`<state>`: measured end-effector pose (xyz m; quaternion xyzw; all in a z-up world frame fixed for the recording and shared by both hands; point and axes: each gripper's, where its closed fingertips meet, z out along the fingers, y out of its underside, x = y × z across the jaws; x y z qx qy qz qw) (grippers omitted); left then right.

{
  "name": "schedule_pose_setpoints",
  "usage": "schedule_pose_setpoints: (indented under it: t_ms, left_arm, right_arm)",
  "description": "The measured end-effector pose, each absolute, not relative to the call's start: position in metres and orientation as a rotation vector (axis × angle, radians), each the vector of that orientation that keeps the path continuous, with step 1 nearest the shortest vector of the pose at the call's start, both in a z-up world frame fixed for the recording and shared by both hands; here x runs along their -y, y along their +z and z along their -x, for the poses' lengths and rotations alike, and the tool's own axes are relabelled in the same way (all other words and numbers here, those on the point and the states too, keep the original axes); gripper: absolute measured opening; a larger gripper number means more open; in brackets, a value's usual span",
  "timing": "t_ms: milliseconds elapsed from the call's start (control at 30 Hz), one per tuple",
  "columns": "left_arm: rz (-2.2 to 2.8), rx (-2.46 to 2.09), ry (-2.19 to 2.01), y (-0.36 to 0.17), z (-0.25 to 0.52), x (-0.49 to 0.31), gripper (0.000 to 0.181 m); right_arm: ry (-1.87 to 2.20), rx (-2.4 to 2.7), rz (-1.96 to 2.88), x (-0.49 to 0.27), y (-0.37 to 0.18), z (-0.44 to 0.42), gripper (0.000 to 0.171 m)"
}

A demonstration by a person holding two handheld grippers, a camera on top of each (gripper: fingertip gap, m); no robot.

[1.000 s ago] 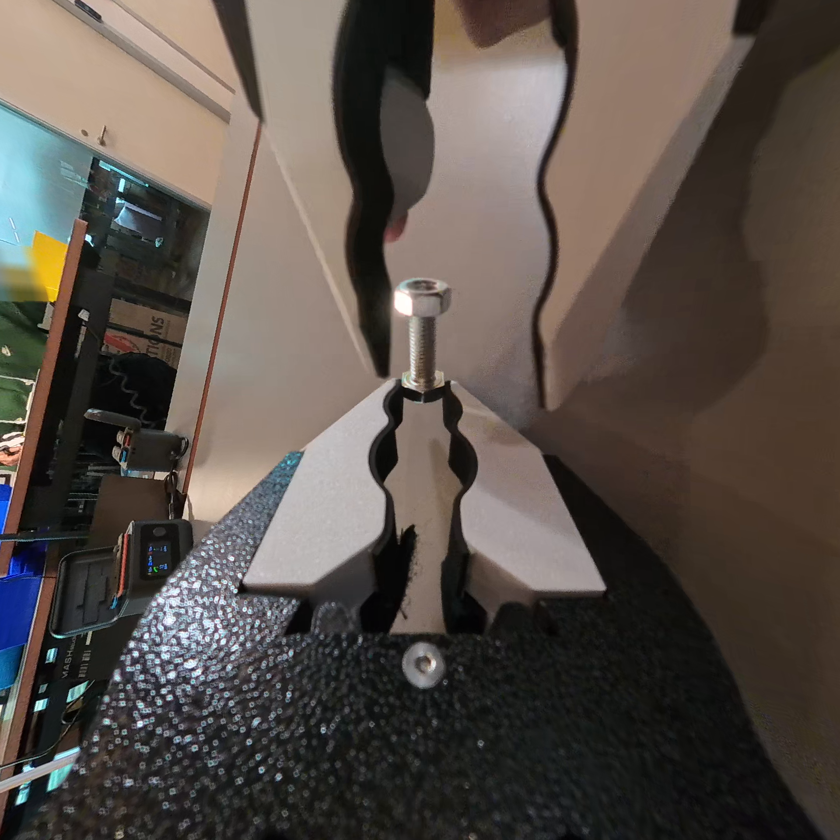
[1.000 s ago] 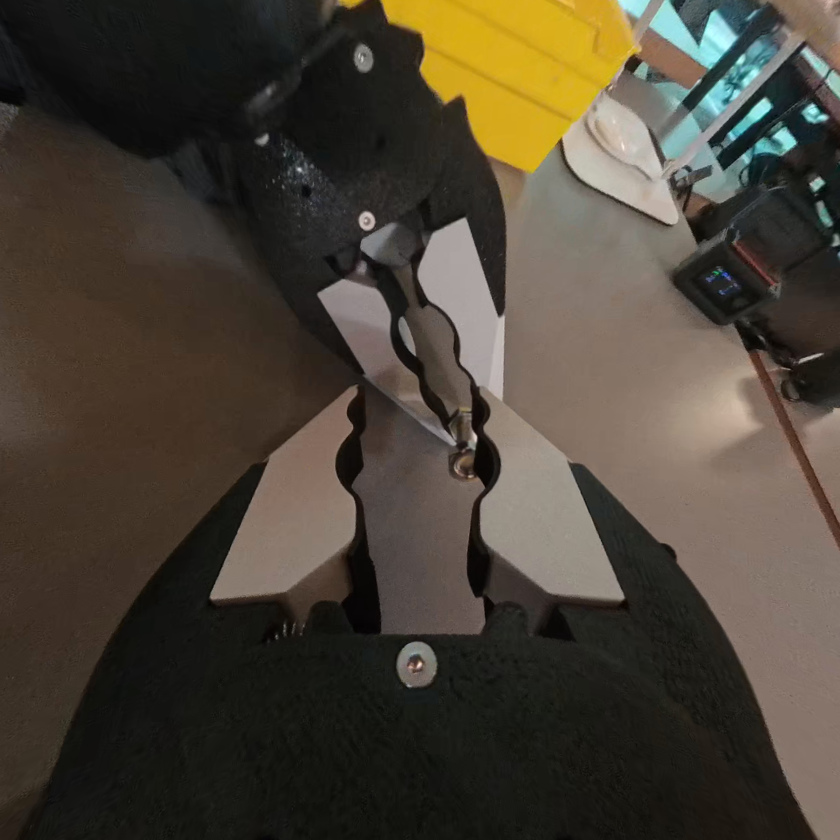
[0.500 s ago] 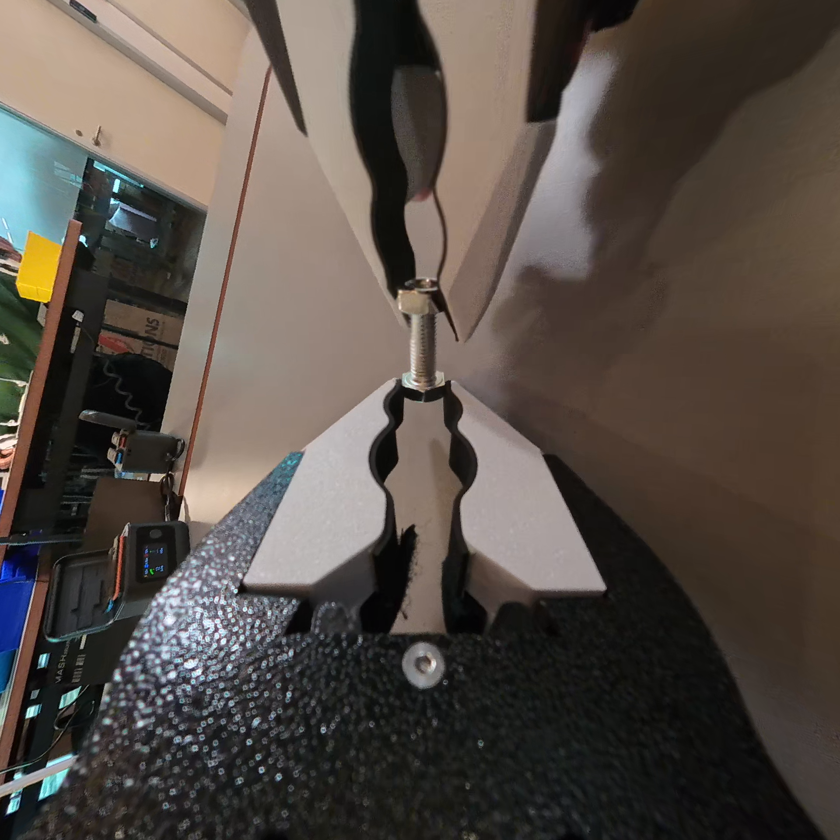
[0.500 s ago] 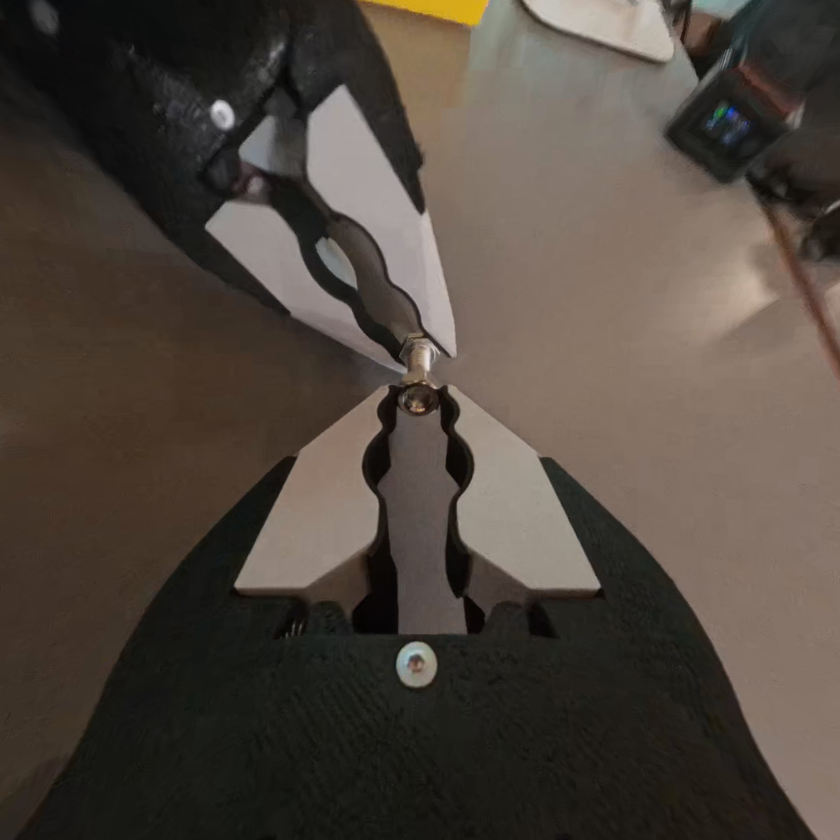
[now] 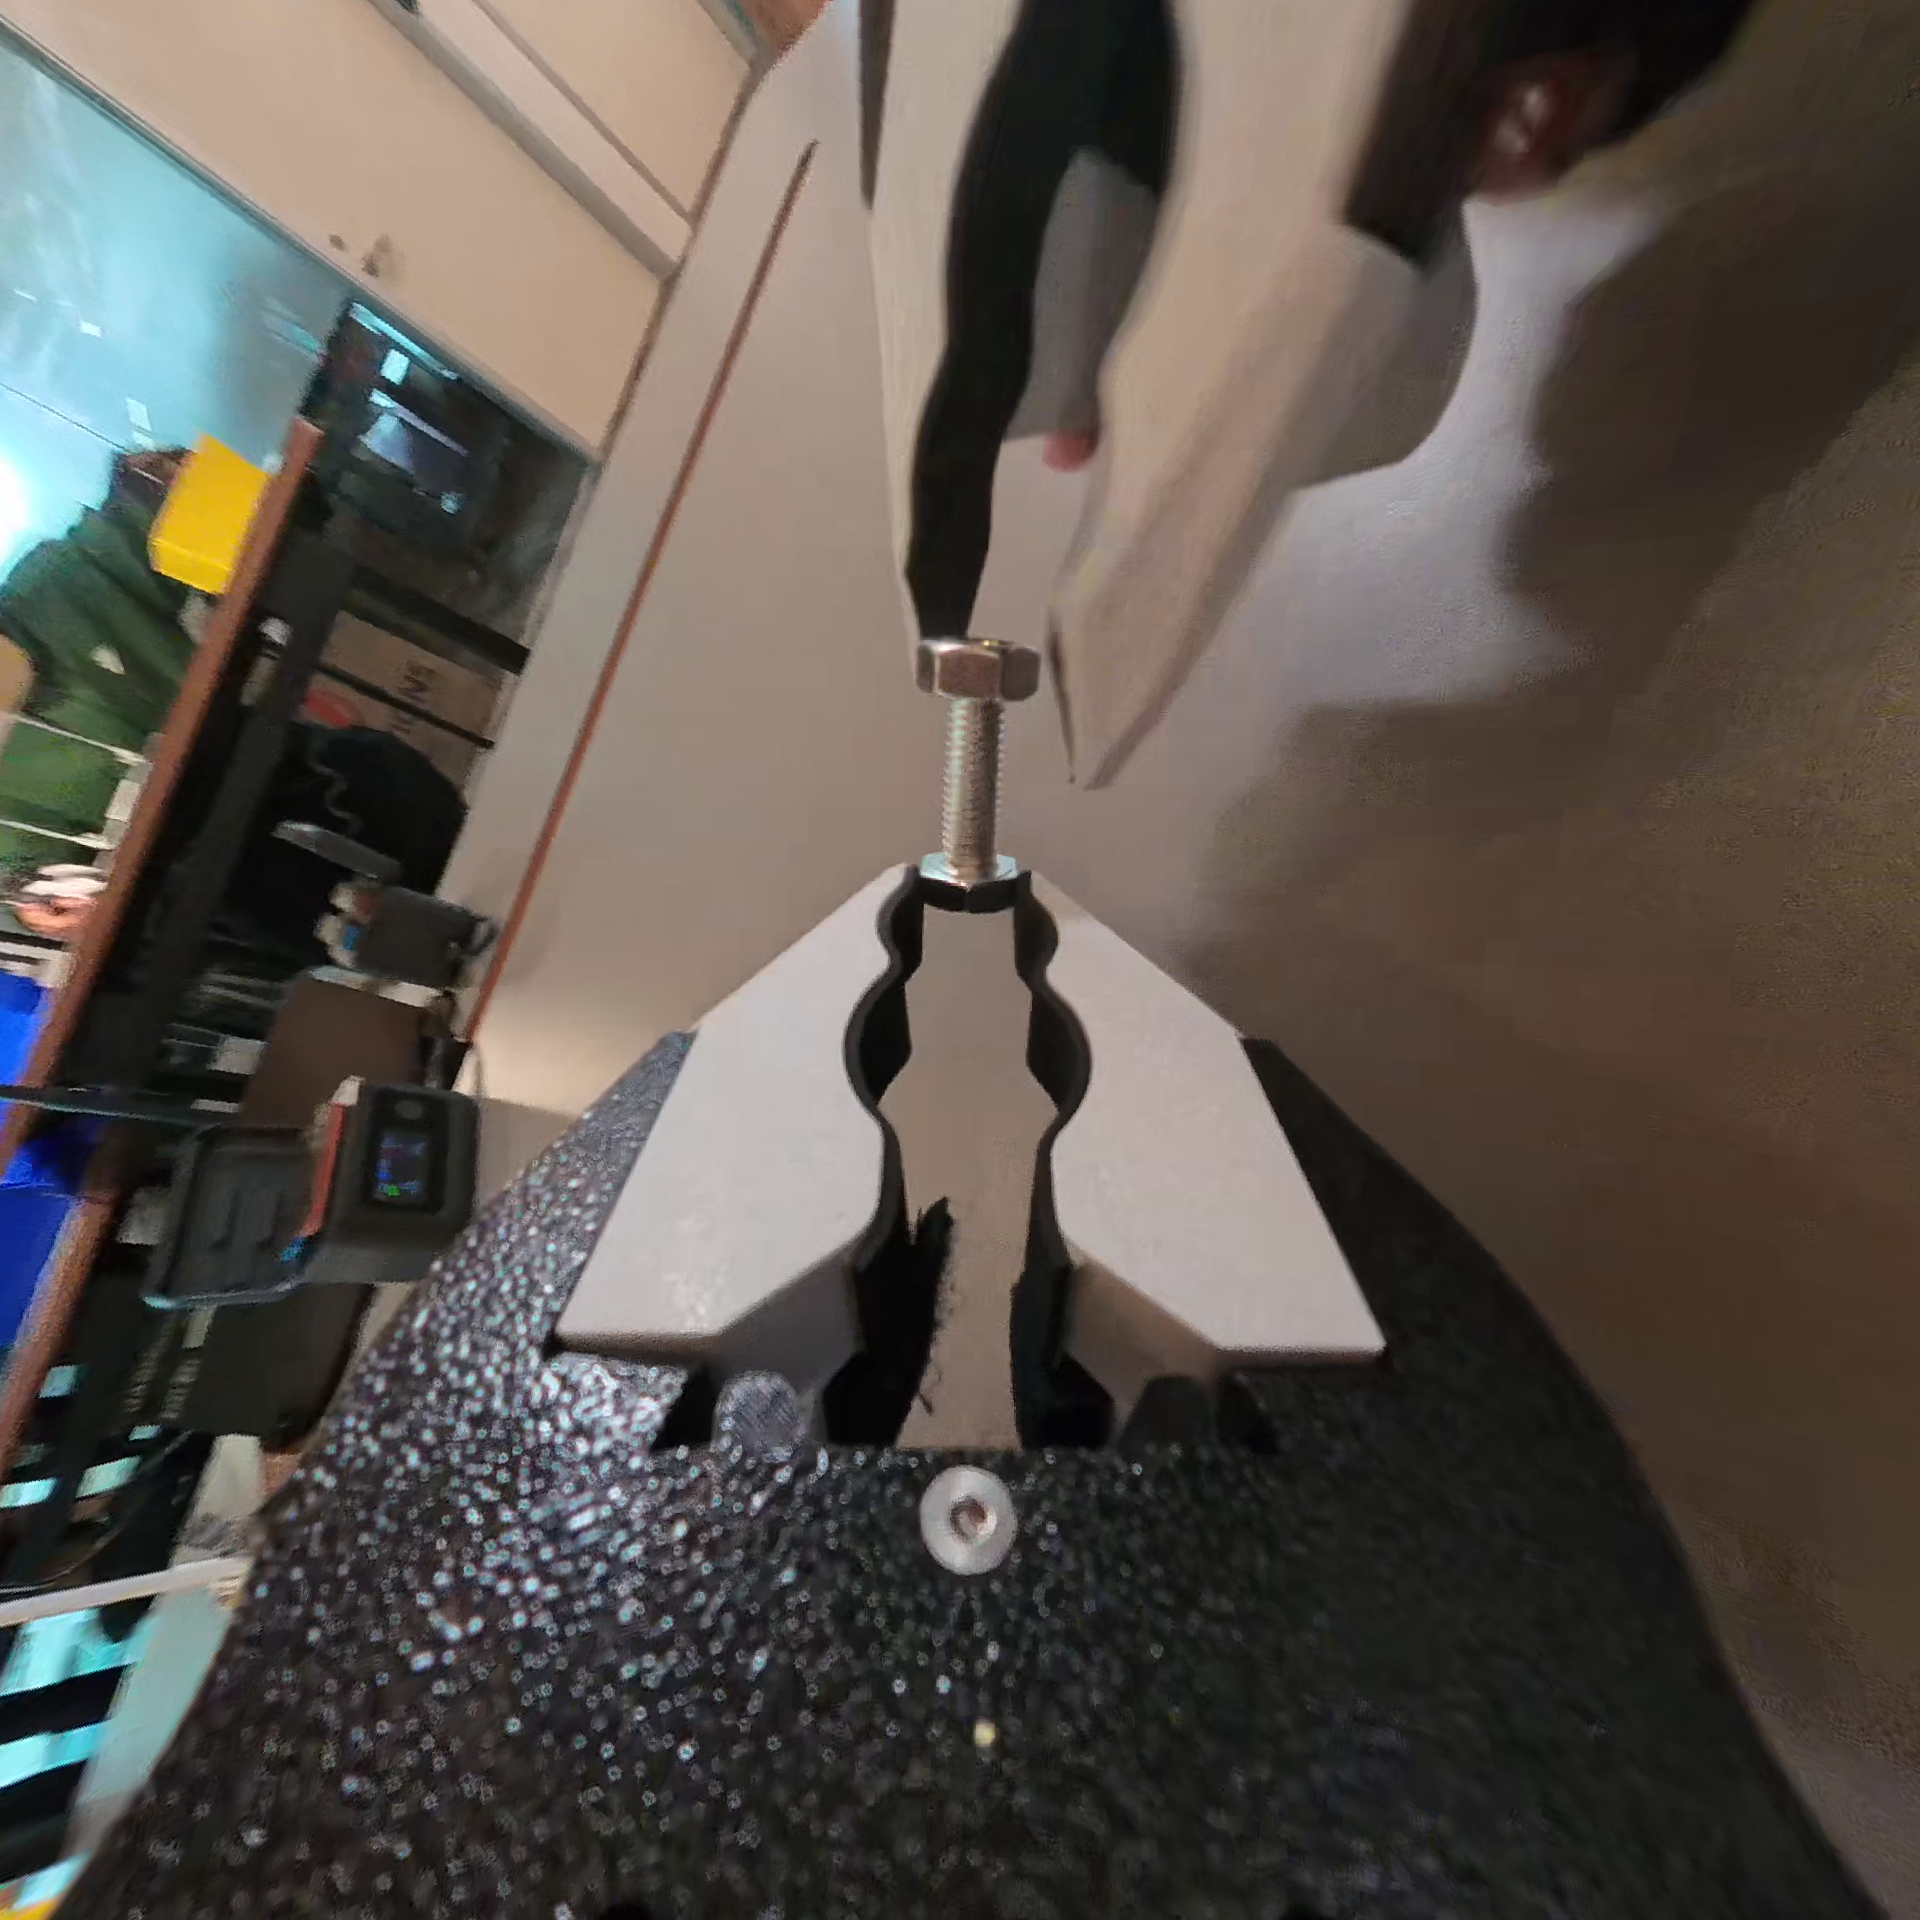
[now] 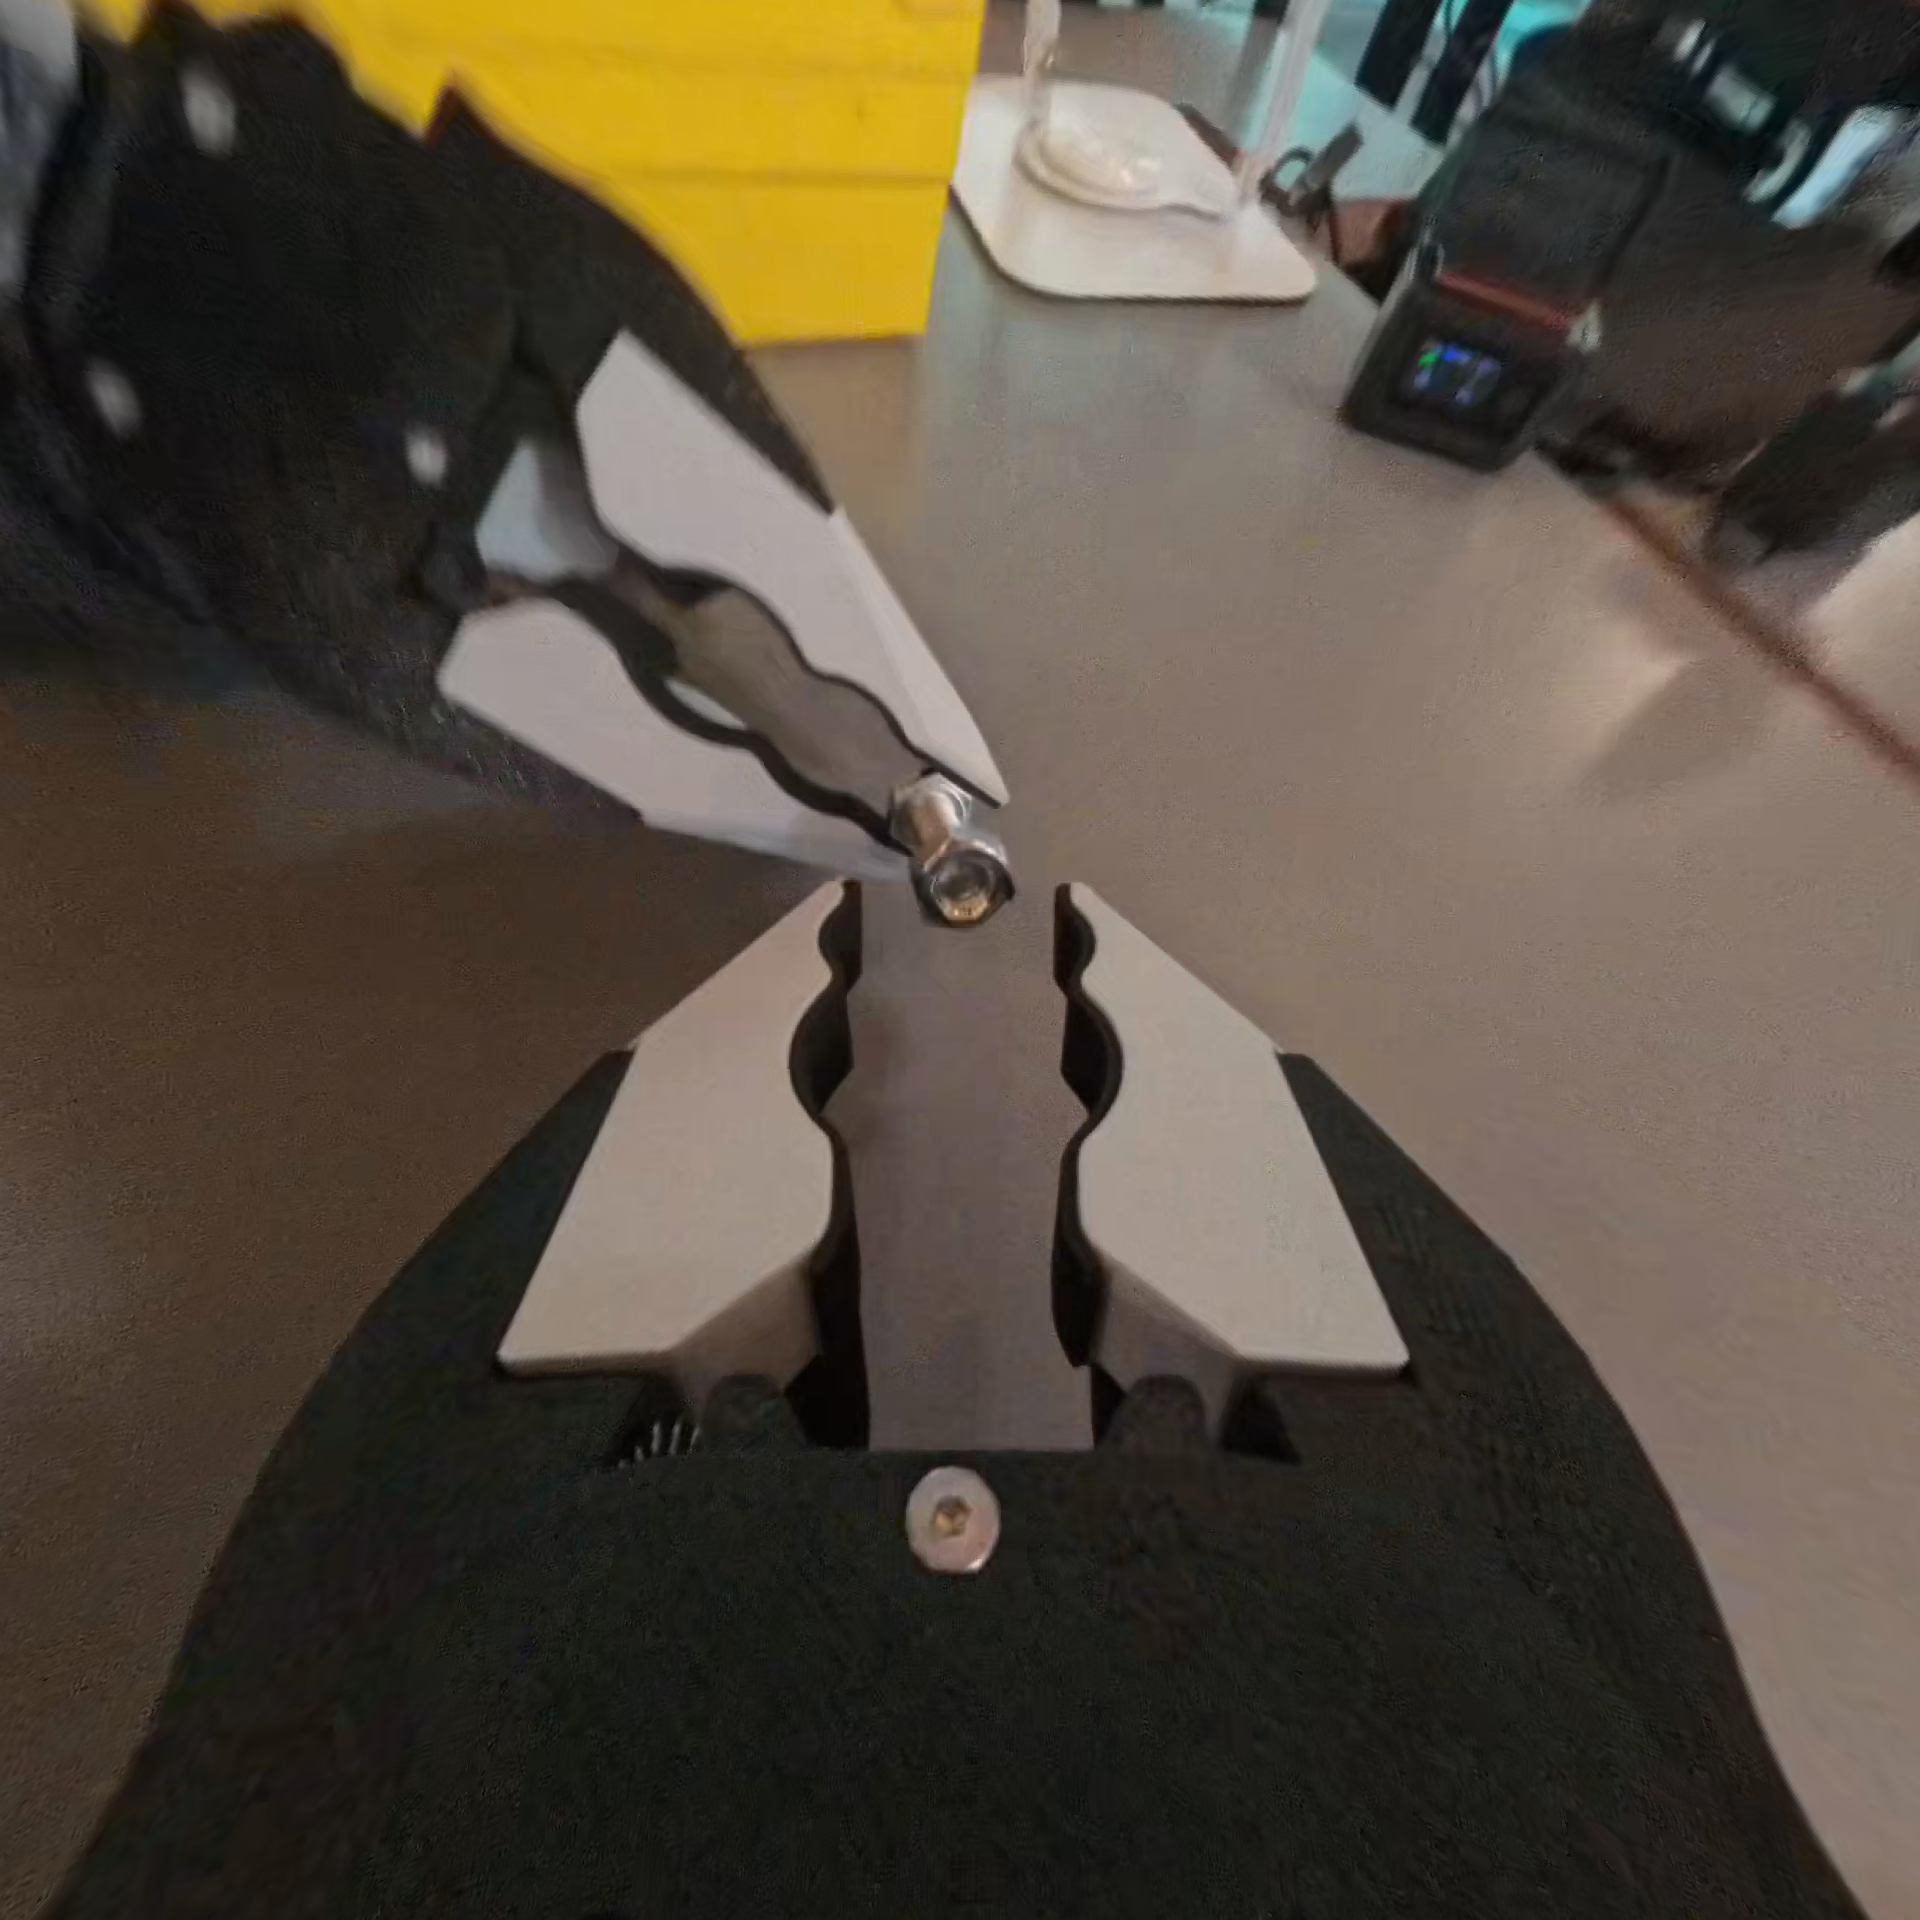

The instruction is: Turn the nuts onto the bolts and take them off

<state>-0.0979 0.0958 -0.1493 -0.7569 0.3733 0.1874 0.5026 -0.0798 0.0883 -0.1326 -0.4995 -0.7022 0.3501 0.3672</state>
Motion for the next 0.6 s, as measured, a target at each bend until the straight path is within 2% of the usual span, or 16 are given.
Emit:
schedule_pose_setpoints:
  t_ms: [67, 167, 267, 367, 433, 500, 600]
  left_arm:
    - [1.779, -0.938, 0.571, -0.146, 0.097, -0.098, 0.015]
    - [1.724, -0.962, 0.68, -0.14, 0.096, -0.1, 0.015]
    - [1.734, -0.967, 0.675, -0.143, 0.096, -0.1, 0.015]
    - [1.758, -0.995, 0.67, -0.15, 0.095, -0.1, 0.015]
    - [1.762, -1.0, 0.684, -0.152, 0.096, -0.101, 0.015]
    - [1.768, -0.965, 0.678, -0.149, 0.099, -0.102, 0.015]
    - [1.772, -0.924, 0.669, -0.146, 0.102, -0.102, 0.015]
  right_arm:
    - [1.252, 1.73, 1.485, -0.078, -0.123, 0.078, 0.038]
    - [1.44, 1.652, 1.661, -0.079, -0.122, 0.076, 0.037]
    - [1.443, 1.641, 1.678, -0.08, -0.123, 0.077, 0.037]
    - [1.485, 1.71, 1.379, -0.06, -0.1, 0.076, 0.036]
    - [1.377, 1.7, 1.238, -0.059, -0.091, 0.076, 0.037]
    - [1.16, 1.72, 1.355, -0.084, -0.109, 0.075, 0.045]
    - [1.168, 1.777, 1.528, -0.087, -0.13, 0.07, 0.049]
